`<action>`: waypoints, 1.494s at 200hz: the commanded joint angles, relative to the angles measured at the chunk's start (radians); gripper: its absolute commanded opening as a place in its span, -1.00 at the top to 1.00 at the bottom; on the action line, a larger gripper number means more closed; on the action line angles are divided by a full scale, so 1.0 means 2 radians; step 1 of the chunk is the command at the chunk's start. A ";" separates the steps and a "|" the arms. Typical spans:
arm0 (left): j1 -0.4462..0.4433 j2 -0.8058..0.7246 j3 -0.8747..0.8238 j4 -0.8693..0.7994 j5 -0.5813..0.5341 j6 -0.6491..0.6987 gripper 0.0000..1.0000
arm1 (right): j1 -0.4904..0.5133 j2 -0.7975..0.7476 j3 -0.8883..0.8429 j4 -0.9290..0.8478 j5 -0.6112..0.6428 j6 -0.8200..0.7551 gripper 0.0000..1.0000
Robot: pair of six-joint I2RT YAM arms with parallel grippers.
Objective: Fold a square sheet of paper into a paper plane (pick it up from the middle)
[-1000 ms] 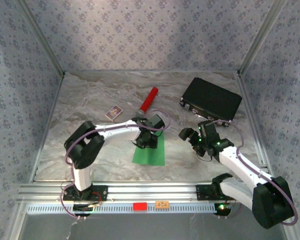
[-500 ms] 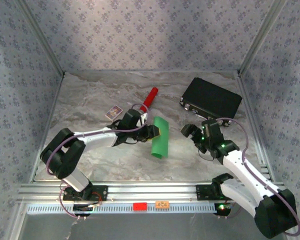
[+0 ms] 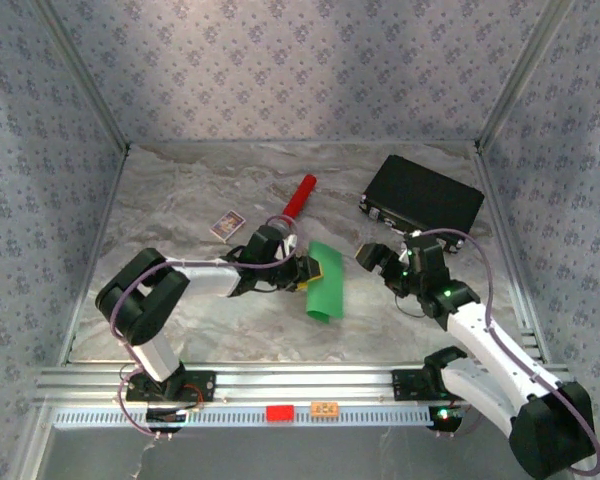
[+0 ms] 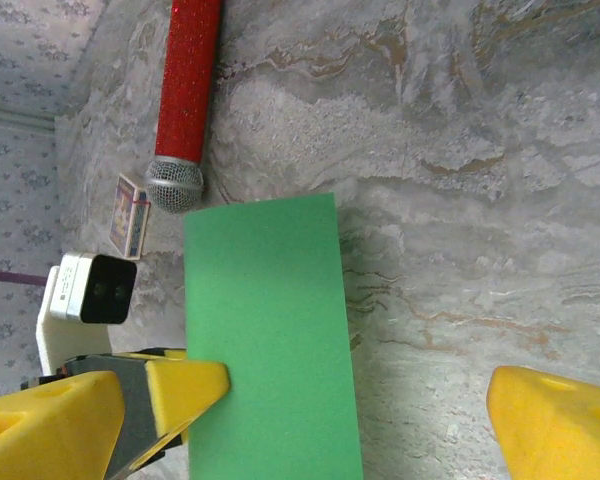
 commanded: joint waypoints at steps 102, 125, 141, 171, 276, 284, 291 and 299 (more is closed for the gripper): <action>-0.008 0.007 -0.010 -0.082 -0.088 0.011 0.12 | 0.023 0.064 0.007 0.025 -0.027 -0.020 -0.88; -0.012 -0.002 0.011 -0.146 -0.110 0.043 0.03 | 0.026 0.068 0.009 0.024 -0.025 -0.017 -0.88; -0.014 -0.010 0.023 -0.179 -0.126 0.061 -0.08 | 0.026 0.070 0.008 0.023 -0.022 -0.016 -0.88; -0.016 -0.022 0.041 -0.220 -0.138 0.094 -0.21 | 0.028 0.073 0.006 0.023 -0.018 -0.011 -0.89; -0.010 -0.017 0.081 -0.309 -0.163 0.170 -0.06 | 0.036 0.090 0.012 0.027 -0.016 -0.004 -0.89; -0.009 -0.016 0.081 -0.308 -0.163 0.171 -0.04 | 0.037 0.090 0.012 0.026 -0.015 -0.004 -0.89; -0.009 -0.015 0.081 -0.309 -0.164 0.173 -0.04 | 0.037 0.090 0.012 0.026 -0.014 -0.004 -0.89; -0.009 -0.011 0.083 -0.313 -0.164 0.179 -0.03 | 0.038 0.091 0.012 0.025 -0.013 -0.003 -0.89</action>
